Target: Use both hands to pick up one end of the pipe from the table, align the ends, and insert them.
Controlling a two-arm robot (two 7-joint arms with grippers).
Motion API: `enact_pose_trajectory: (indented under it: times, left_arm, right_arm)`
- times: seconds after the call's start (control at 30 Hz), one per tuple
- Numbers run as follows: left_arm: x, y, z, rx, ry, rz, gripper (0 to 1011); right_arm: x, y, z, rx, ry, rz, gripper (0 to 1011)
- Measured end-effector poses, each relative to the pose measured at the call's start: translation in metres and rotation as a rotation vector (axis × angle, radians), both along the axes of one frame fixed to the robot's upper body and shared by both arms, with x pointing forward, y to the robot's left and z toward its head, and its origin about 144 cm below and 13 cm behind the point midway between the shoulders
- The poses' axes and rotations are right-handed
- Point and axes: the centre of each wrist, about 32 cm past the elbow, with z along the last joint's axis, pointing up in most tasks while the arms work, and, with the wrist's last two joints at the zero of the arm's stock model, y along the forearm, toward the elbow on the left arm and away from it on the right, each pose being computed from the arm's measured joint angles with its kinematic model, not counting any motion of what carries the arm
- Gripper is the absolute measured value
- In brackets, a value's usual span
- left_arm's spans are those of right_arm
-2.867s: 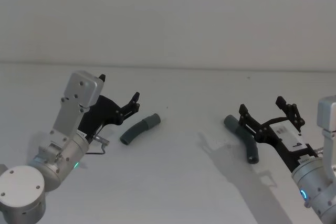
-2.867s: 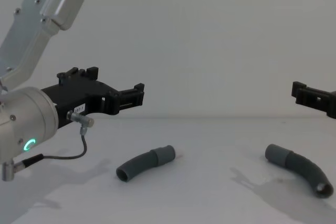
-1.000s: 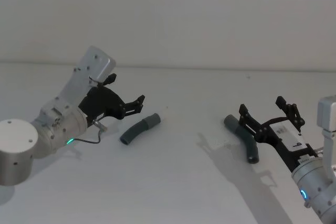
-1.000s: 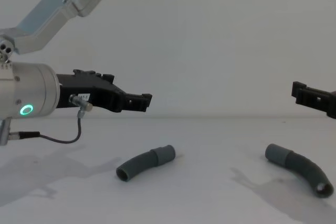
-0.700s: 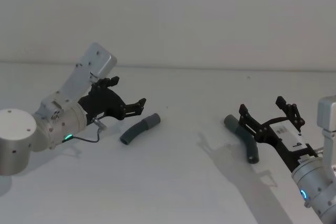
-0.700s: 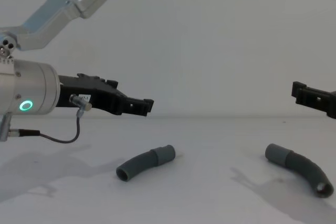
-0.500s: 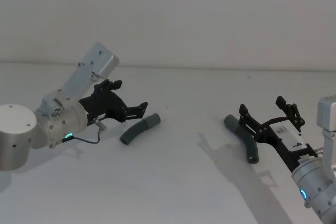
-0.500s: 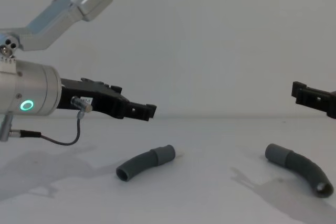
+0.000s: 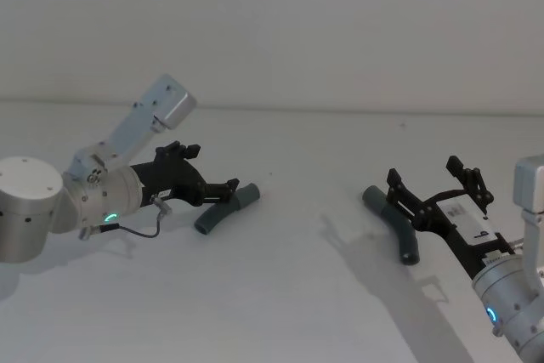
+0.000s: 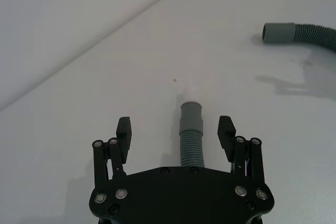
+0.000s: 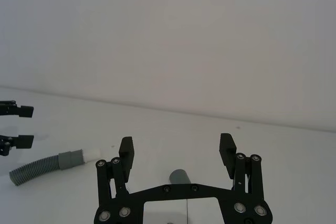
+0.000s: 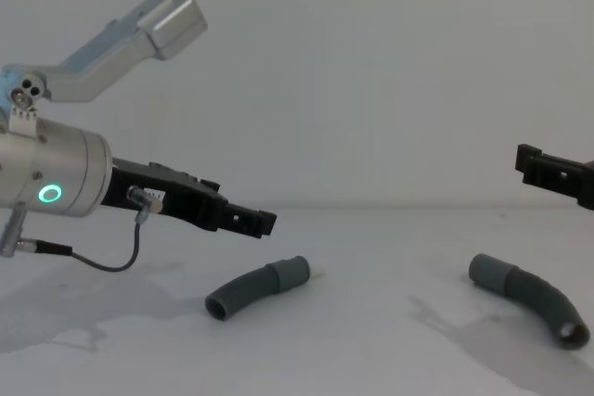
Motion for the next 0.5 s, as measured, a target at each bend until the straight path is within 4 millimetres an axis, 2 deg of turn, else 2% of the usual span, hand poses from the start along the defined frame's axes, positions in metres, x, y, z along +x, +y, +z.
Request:
enact_pose_trajectory:
  times: [0.5]
  left_arm:
    - [0.018,0.001,-0.001,0.028,0.077,-0.012,1002]
  right_arm:
    - [0.0,0.0,0.0,0.0,0.0,0.0,1001]
